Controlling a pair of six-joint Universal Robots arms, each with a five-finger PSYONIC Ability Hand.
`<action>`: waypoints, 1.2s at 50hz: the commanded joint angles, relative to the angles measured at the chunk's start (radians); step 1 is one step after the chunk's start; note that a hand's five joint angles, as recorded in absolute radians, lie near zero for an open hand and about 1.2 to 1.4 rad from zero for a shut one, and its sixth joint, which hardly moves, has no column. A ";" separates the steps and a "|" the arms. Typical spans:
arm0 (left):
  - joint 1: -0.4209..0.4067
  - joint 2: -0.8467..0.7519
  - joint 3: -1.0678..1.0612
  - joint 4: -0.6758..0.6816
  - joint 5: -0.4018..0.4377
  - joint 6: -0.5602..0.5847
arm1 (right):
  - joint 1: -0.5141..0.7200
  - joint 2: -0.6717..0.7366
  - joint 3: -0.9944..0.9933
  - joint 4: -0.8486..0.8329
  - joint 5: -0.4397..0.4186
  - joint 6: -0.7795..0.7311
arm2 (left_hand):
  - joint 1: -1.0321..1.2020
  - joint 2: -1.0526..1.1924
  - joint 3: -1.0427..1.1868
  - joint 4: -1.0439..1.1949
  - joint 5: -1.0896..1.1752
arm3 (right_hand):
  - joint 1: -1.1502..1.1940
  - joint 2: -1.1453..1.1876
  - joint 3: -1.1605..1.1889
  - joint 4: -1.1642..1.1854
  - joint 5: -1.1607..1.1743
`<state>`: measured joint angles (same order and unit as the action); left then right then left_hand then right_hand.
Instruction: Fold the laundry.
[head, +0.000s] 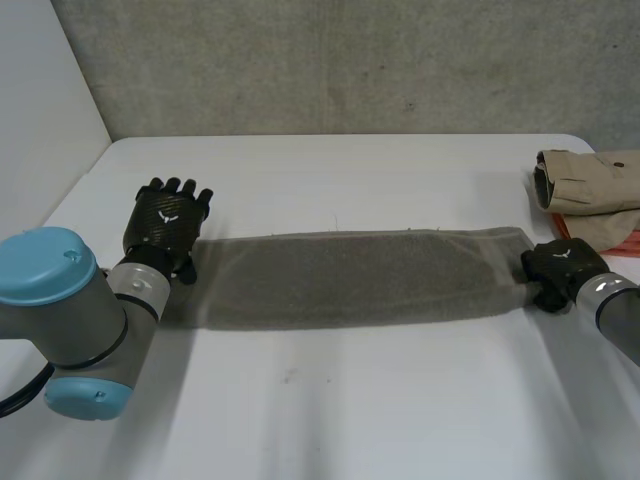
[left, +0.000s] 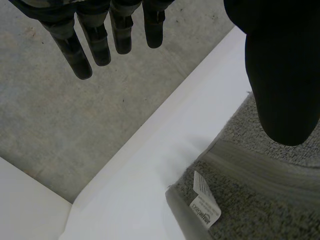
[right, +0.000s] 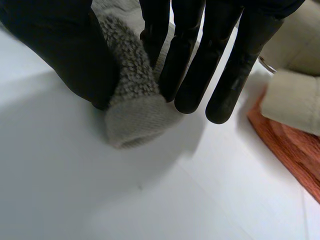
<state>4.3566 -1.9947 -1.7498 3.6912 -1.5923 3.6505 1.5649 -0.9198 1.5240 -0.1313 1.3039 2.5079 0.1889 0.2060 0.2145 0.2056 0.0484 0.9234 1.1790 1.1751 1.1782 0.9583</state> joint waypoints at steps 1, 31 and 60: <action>0.000 0.008 -0.010 0.000 -0.002 -0.001 | -0.063 -0.073 0.031 0.001 0.064 -0.009 | -0.014 -0.031 -0.039 -0.030 -0.048 | 0.473 0.217 0.221 0.218 0.263; 0.006 0.062 -0.014 -0.004 -0.008 -0.006 | 0.131 -0.350 0.010 0.004 0.060 -0.175 | -0.014 -0.031 -0.039 -0.030 -0.048 | 0.473 0.217 0.221 0.218 0.263; -0.054 0.071 0.004 -0.013 -0.003 -0.006 | 0.597 -0.117 -0.147 0.042 0.181 0.144 | -0.014 -0.031 -0.039 -0.030 -0.048 | -0.749 -1.005 -1.001 -1.004 -0.958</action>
<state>4.3468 -1.9263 -1.7647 3.6790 -1.5955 3.6448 2.3362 -0.8904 1.2658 -0.1225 1.3634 2.4669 0.1889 0.2060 0.2144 0.2056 0.0484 0.2036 0.2228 0.2181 0.2384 0.0713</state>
